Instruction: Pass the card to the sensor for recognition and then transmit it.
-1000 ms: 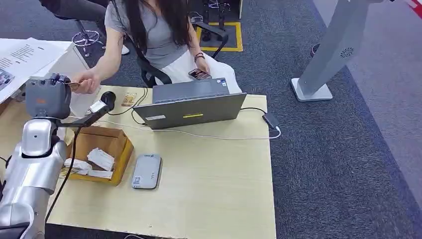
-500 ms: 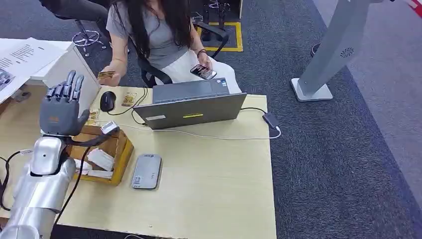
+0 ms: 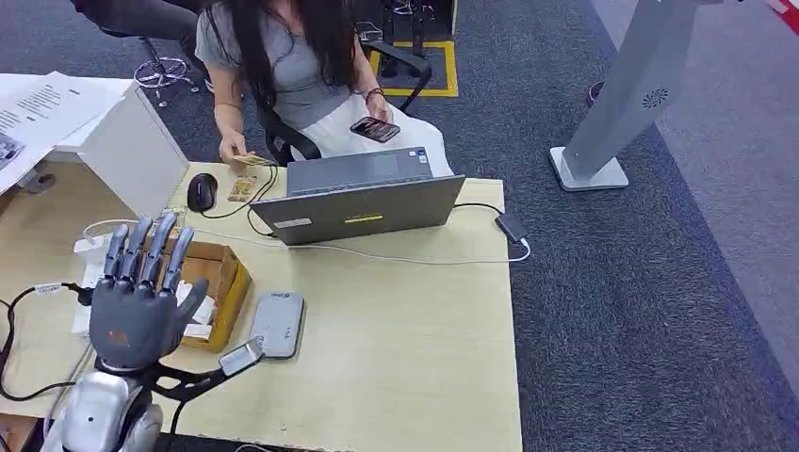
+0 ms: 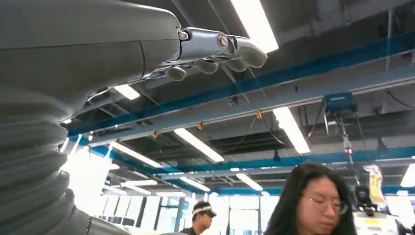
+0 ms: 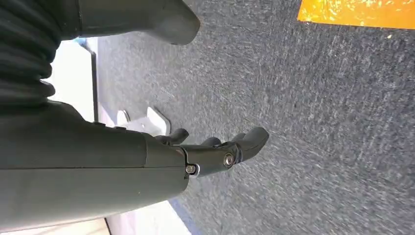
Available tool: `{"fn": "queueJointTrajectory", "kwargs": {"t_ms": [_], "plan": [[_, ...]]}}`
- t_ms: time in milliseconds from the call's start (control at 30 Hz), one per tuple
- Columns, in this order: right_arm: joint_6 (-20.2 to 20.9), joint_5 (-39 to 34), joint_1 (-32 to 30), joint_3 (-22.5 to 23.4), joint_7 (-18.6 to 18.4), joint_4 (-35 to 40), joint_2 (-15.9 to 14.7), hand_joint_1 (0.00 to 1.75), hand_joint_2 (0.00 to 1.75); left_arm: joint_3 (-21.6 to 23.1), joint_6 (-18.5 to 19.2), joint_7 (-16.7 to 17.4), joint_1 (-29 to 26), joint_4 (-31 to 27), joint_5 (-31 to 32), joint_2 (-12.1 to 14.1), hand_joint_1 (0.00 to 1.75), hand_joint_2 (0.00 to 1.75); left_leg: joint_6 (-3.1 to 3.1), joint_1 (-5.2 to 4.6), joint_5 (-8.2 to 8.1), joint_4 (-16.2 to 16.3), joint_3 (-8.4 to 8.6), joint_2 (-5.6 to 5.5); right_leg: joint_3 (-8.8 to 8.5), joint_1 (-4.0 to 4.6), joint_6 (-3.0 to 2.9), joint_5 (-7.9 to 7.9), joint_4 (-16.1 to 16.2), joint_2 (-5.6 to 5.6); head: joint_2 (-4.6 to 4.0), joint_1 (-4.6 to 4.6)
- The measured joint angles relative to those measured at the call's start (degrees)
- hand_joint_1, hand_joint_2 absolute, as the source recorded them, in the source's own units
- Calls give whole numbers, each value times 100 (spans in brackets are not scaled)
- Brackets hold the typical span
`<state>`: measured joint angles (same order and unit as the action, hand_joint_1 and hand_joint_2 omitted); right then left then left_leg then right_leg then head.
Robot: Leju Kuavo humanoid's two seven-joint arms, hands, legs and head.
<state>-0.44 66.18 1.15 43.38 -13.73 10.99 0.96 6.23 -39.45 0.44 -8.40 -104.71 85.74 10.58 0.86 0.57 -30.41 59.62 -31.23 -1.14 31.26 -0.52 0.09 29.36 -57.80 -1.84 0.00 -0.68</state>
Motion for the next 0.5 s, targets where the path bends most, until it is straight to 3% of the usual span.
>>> {"fn": "queueJointTrajectory", "kwargs": {"t_ms": [233,367,400,433,467,500], "plan": [[-2,0,-2,2,0,0,0,0,175,2,-4,2,-33,-20,0,0,0,175,0,0,0,0,0,-1,0,0,0,0,0,1,0,2],[-17,0,-9,107,0,2,28,0,175,35,2,26,-481,-469,-15,13,0,175,-2,1,3,-2,-3,-13,-6,0,0,0,-1,18,0,2],[-35,-18,-15,160,0,2,44,0,175,33,116,123,-734,-613,-184,39,0,175,-2,1,3,-3,2,-9,-14,0,0,-1,-2,11,0,2],[-59,-35,-26,247,18,0,66,0,175,-79,665,175,-1187,-685,-648,144,0,175,-2,1,3,-3,4,-7,-11,0,0,0,-2,8,0,2],[-76,37,-28,326,46,0,94,0,175,-640,1206,-207,-1550,-576,-1069,140,0,175,-2,3,3,-3,0,-11,-7,1,-1,0,-2,12,0,4],[-76,59,-27,345,61,0,98,0,175,-831,1250,-342,-1577,-499,-1093,109,0,175,-2,3,3,-3,0,-12,-7,1,-1,0,-2,13,0,0]]}}
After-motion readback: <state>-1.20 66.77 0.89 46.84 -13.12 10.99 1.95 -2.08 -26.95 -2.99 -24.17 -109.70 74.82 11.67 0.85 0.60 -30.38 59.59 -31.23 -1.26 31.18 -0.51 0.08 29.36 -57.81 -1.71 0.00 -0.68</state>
